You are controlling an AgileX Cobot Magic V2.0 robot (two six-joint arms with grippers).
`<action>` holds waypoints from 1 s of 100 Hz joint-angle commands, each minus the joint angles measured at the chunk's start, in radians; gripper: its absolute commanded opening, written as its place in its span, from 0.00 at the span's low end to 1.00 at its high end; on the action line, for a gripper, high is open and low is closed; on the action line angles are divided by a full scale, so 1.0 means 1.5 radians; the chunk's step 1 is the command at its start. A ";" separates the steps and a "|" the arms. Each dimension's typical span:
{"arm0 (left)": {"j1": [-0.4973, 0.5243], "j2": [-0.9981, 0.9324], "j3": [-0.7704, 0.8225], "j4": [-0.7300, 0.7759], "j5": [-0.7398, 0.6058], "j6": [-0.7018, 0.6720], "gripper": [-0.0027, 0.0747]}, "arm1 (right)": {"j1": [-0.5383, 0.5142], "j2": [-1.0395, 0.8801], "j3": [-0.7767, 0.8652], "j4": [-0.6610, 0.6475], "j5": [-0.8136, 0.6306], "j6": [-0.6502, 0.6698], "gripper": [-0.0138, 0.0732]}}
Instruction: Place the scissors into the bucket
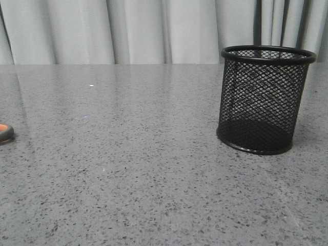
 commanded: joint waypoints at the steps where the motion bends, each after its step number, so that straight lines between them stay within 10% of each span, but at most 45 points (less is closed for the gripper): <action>1: -0.005 -0.016 0.030 0.000 -0.035 -0.004 0.01 | -0.004 -0.013 0.008 -0.012 -0.020 -0.005 0.10; 100: -0.005 -0.016 0.030 0.041 -0.035 -0.004 0.01 | -0.004 -0.013 0.008 -0.012 -0.066 -0.005 0.10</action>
